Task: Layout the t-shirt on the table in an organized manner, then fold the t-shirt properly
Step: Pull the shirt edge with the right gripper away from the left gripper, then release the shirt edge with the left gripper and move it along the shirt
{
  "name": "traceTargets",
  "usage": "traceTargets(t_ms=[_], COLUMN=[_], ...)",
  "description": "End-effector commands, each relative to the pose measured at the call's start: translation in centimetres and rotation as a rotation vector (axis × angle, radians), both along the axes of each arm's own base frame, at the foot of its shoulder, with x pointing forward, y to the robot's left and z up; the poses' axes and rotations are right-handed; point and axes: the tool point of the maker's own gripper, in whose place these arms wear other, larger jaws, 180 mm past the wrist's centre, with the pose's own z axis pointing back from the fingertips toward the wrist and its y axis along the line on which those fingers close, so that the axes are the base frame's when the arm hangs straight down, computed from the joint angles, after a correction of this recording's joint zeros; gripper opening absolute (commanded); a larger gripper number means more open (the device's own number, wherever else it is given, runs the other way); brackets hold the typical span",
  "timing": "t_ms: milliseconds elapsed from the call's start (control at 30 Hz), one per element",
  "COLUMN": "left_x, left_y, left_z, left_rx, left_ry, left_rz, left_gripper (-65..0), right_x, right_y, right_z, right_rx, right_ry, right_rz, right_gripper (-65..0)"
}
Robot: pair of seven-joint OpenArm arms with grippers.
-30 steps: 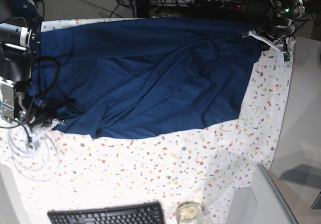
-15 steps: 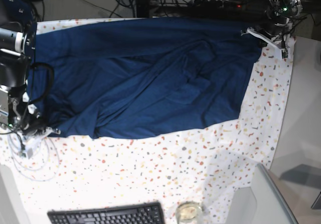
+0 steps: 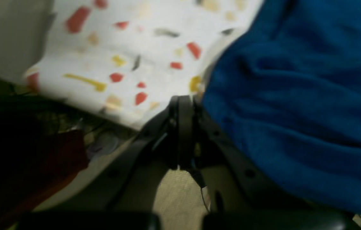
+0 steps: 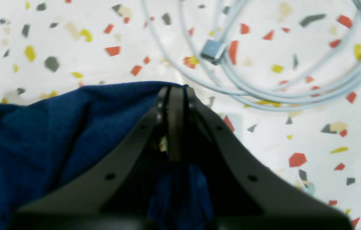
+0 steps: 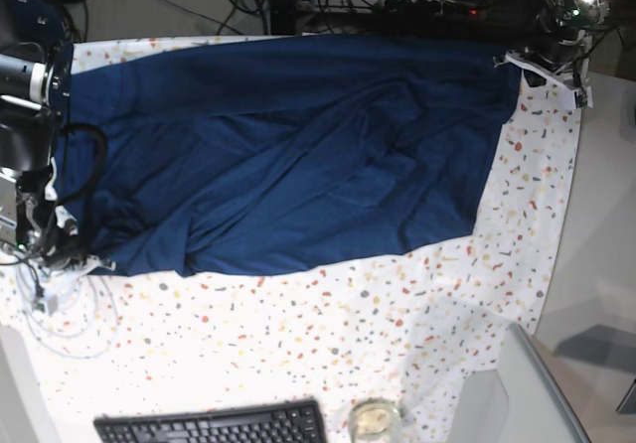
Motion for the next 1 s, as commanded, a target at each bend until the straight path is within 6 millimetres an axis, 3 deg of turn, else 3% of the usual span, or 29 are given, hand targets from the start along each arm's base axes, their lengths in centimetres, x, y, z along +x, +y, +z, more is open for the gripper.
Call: traceTargets(t_ms=[0,67,200,267,367,433,600,733,967], left_x=[0.7,0.7,0.8,1.1,1.2,1.4,3.1,4.3,4.6], left_y=[0.5,0.5,0.2,-0.1,-0.7,-0.9,-2.0,-2.6,-2.5], left_z=[0.9,1.1,1.0,1.2,1.4,1.6,1.4,0.8,-1.9], left_rx=[0.018,0.021,0.011,-0.019,-0.074,-0.094,-0.121,-0.148,-0.098], left_ry=[-0.035,-0.035,-0.04,-0.068,-0.112,-0.134,-0.163,-0.17,-0.055], left_rz=[-0.008,-0.009,-0.009,0.003,0.02,0.028,0.006,0.006,-0.023], left_gripper=[-65.0,-65.0,-65.0,-65.0,-65.0,-65.0,-65.0,-65.0,-65.0], right_x=[1.8,1.8,1.8,1.2,-0.3,-1.7,-5.0,-5.8,-7.1], right_y=[-1.1,-1.1,-1.3,-1.9,-4.2,-4.5,-4.8,-4.8,-4.9], right_z=[2.2,2.1,2.3,1.9,2.0,1.6,1.6,1.3,-1.4], right_rx=[-0.021,-0.02,-0.026,-0.033,-0.077,-0.103,-0.171,-0.18,-0.147], right_ry=[-0.067,-0.063,-0.064,-0.054,-0.05,-0.048,-0.059,-0.05,0.031], right_rz=[-0.024,-0.028,-0.026,-0.032,-0.047,-0.034,-0.002,0.002,-0.02], right_gripper=[-63.6,-57.3,-33.3,-28.4,-28.4,-29.1,-37.8,-38.4,-38.6])
